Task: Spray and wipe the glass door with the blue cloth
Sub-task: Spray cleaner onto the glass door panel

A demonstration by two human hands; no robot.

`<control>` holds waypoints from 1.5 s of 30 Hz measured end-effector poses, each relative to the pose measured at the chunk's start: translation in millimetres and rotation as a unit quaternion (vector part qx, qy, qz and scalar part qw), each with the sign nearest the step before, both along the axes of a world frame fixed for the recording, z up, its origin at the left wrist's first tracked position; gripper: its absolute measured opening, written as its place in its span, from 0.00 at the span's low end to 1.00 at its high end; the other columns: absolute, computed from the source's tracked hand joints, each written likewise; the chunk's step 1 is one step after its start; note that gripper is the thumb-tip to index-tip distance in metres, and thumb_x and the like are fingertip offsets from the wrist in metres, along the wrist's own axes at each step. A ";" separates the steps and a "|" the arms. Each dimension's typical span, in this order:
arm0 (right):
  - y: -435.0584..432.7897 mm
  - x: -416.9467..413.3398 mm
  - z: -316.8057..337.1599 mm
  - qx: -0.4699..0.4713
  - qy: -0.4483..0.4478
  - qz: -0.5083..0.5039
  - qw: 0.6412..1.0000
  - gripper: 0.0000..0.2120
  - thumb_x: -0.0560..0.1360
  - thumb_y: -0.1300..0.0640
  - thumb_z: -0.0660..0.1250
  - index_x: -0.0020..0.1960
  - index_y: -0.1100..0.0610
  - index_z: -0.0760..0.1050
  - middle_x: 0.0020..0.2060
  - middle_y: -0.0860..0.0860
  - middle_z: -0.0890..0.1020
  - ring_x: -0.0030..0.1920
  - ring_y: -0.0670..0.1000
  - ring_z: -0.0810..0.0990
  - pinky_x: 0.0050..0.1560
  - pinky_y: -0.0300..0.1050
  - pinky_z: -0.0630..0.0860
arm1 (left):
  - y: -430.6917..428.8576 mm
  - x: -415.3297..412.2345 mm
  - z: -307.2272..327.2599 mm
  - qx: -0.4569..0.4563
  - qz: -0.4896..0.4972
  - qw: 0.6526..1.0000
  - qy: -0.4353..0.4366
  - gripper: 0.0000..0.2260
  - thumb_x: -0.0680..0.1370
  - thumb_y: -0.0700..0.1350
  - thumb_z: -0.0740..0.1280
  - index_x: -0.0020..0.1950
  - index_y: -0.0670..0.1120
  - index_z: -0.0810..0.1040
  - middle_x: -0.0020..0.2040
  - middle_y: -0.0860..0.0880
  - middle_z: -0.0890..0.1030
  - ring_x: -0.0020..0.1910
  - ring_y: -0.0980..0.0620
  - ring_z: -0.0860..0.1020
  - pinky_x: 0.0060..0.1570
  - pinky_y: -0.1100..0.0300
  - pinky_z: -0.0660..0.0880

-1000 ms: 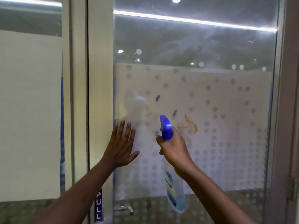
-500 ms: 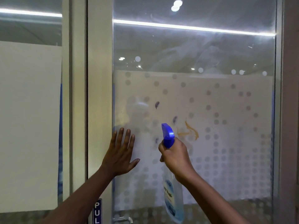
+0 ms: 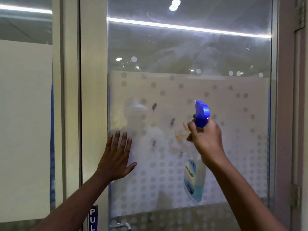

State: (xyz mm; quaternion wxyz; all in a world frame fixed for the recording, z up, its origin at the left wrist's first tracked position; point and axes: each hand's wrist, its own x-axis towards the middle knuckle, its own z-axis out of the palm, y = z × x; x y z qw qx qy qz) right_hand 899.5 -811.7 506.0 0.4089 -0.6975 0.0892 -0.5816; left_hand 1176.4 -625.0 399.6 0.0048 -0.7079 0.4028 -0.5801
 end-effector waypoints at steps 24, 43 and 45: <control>-77.1 -8.1 -76.2 0.118 0.093 -0.099 0.984 0.03 0.74 0.58 0.65 0.44 0.53 0.71 0.37 0.57 0.81 0.31 0.49 0.83 0.41 0.56 0.81 | 0.3 -1.1 2.4 0.002 0.002 1.000 0.001 0.42 0.76 0.66 0.58 0.77 0.35 0.56 0.78 0.32 0.54 0.77 0.28 0.51 0.73 0.31 0.52; -9.1 8.5 -165.0 0.034 0.220 -0.009 0.975 0.05 0.72 0.57 0.67 0.42 0.52 0.70 0.44 0.53 0.76 0.39 0.58 0.82 0.44 0.54 0.79 | 5.5 -17.0 3.0 0.010 0.025 0.999 0.041 0.43 0.76 0.66 0.58 0.78 0.36 0.54 0.79 0.32 0.53 0.77 0.29 0.51 0.73 0.32 0.53; -0.4 12.7 -166.8 0.027 0.225 0.019 0.974 0.05 0.72 0.57 0.66 0.41 0.52 0.70 0.42 0.53 0.76 0.39 0.58 0.82 0.44 0.55 0.79 | 7.9 -20.5 -0.5 0.000 0.030 0.998 0.049 0.42 0.76 0.66 0.57 0.78 0.36 0.54 0.78 0.32 0.53 0.77 0.30 0.51 0.73 0.32 0.53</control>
